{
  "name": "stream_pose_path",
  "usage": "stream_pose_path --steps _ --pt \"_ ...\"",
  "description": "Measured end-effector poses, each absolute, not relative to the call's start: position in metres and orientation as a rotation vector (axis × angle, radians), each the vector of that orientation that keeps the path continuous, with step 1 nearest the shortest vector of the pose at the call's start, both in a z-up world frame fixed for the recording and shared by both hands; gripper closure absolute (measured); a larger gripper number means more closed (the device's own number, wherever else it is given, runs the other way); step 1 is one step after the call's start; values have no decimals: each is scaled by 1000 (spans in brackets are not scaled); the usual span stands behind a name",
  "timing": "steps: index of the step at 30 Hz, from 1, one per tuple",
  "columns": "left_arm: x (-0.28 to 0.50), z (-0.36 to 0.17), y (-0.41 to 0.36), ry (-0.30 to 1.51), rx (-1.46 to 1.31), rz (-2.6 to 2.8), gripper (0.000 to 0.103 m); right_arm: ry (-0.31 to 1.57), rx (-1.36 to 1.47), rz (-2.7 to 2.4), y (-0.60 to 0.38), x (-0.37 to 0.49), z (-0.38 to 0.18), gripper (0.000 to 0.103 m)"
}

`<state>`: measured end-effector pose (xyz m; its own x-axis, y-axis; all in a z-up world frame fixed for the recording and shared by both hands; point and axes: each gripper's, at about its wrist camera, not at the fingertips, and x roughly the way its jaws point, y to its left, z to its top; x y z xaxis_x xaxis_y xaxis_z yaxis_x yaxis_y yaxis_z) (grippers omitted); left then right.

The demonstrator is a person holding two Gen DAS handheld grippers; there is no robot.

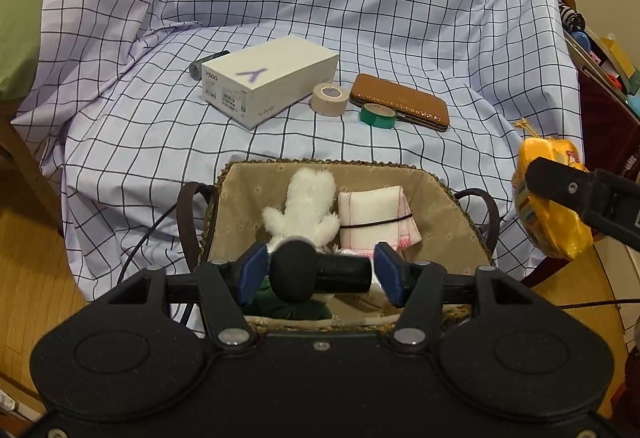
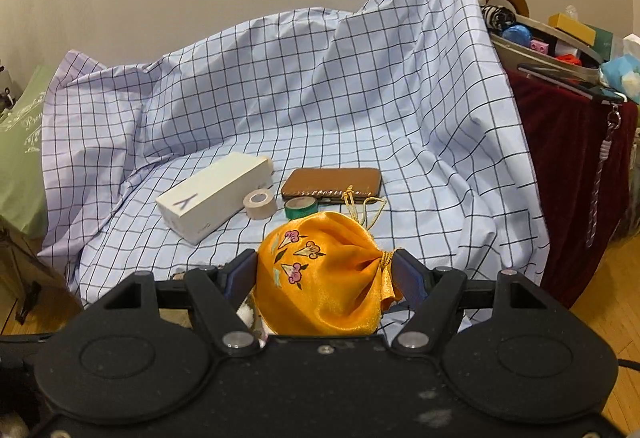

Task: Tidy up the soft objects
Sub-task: 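Carry the black item in the left gripper toward the basket while the right carries the pouch, then lower the black item into the basket and open the left gripper, then lower the orange satin pouch into the basket and open the right gripper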

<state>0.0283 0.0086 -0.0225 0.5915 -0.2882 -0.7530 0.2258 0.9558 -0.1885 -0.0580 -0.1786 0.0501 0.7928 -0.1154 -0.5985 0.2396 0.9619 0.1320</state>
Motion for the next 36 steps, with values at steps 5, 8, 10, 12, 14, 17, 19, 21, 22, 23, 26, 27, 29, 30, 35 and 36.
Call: stream_pose_path --steps 5,8,10,12,14,17,19,21,22,23,26,27,29,30,35,36 --pt "21 -17 10 836 -65 -281 26 643 200 -179 -175 -58 46 31" --pt "19 -16 11 834 -59 -258 21 649 201 -179 -175 -57 45 31" --pt "18 -17 12 837 -49 -229 21 651 201 -180 -175 -57 44 31" --pt "14 -17 13 830 -39 -193 20 654 198 -181 -175 -56 44 31" --pt "12 -16 16 818 -30 -161 16 659 191 -181 -174 -56 42 31" --pt "10 -13 20 797 -30 -126 12 672 184 -168 -171 -54 40 31" --pt "10 -12 23 791 -38 -115 12 681 182 -152 -169 -53 38 30" --pt "10 -13 24 795 -35 -110 11 688 180 -142 -166 -52 36 29" --pt "10 -13 24 797 -37 -109 11 692 178 -134 -165 -51 35 31" --pt "11 -14 24 801 -39 -111 11 693 175 -127 -164 -51 35 31" --pt "11 -15 24 807 -39 -109 11 693 171 -125 -163 -52 34 28" --pt "11 -15 24 808 -39 -109 11 694 172 -126 -163 -52 34 28" --pt "11 -16 24 810 -40 -111 11 696 176 -128 -164 -52 34 28" --pt "10 -16 24 811 -41 -111 11 698 178 -130 -165 -52 33 28" --pt "9 -17 24 815 -41 -110 10 712 171 -135 -166 -52 31 26" --pt "10 -17 24 815 -41 -110 10 716 166 -135 -165 -52 30 26"
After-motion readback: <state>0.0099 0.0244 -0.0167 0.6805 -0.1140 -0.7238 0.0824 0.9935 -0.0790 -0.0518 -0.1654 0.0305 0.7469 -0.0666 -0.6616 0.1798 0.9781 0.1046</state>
